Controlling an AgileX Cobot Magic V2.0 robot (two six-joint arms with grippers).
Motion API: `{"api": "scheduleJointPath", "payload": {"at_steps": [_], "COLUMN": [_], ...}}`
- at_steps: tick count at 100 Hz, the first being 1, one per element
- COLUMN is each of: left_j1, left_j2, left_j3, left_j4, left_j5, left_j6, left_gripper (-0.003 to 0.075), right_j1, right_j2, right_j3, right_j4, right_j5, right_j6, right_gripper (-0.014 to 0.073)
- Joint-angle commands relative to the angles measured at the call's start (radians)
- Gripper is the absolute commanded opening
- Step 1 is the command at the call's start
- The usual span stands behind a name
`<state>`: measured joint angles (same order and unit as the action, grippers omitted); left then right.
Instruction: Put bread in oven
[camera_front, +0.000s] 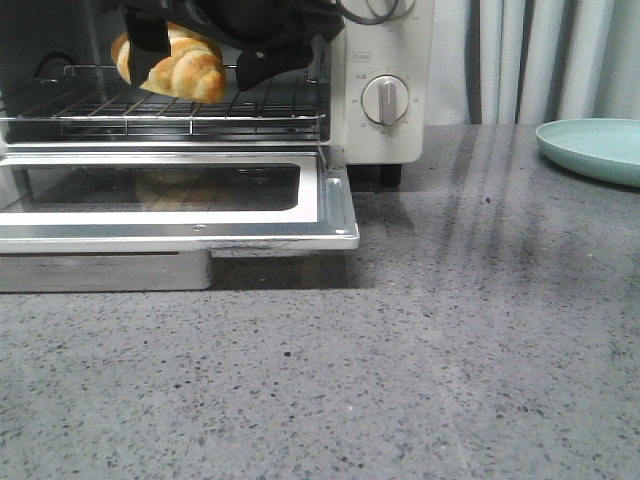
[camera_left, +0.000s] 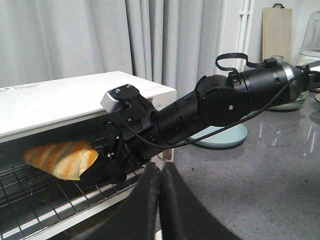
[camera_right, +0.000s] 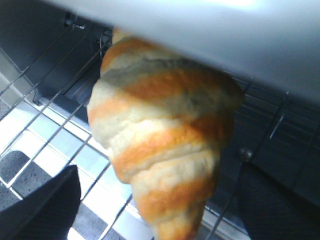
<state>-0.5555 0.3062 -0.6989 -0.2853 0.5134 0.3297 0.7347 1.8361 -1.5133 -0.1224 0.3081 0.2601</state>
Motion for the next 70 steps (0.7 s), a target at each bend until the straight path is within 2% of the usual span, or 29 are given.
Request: {"api": "scheduleJointPath", "payload": {"at_steps": [1, 5, 12, 17, 31, 41, 51, 70], "left_j1": [0.001, 0.001, 0.001, 0.001, 0.001, 0.001, 0.001, 0.001], "left_j2": [0.01, 0.01, 0.01, 0.01, 0.01, 0.005, -0.021, -0.134], "left_j3": [-0.025, -0.025, -0.025, -0.025, -0.025, -0.025, -0.014, 0.078], "left_j4": [-0.018, -0.011, 0.001, 0.007, 0.012, 0.046, 0.1, 0.336], "left_j5": [-0.068, -0.07, -0.077, -0.084, -0.113, -0.118, -0.101, -0.038], "left_j6": [-0.003, -0.003, -0.003, -0.003, -0.003, -0.008, -0.026, -0.294], "left_gripper": [-0.0022, -0.0022, -0.0022, -0.0022, -0.0022, -0.0022, -0.0022, -0.0022], "right_j1": [0.001, 0.012, 0.041, 0.078, 0.204, 0.27, 0.285, 0.276], "right_j2": [-0.087, -0.103, -0.137, -0.161, -0.254, -0.363, -0.514, -0.94], "right_j3": [-0.033, -0.033, -0.031, -0.026, 0.027, 0.114, 0.254, 0.574], "right_j4": [0.009, 0.009, 0.009, 0.009, -0.075, -0.129, -0.153, -0.282], "right_j5": [-0.03, -0.001, 0.052, 0.078, 0.082, 0.062, 0.062, 0.061], "right_j6": [0.002, 0.002, 0.002, 0.002, -0.001, -0.001, -0.001, 0.002], "right_gripper": [0.0529, 0.0501, 0.0404, 0.0302, -0.0078, -0.0048, -0.0048, -0.0048]}}
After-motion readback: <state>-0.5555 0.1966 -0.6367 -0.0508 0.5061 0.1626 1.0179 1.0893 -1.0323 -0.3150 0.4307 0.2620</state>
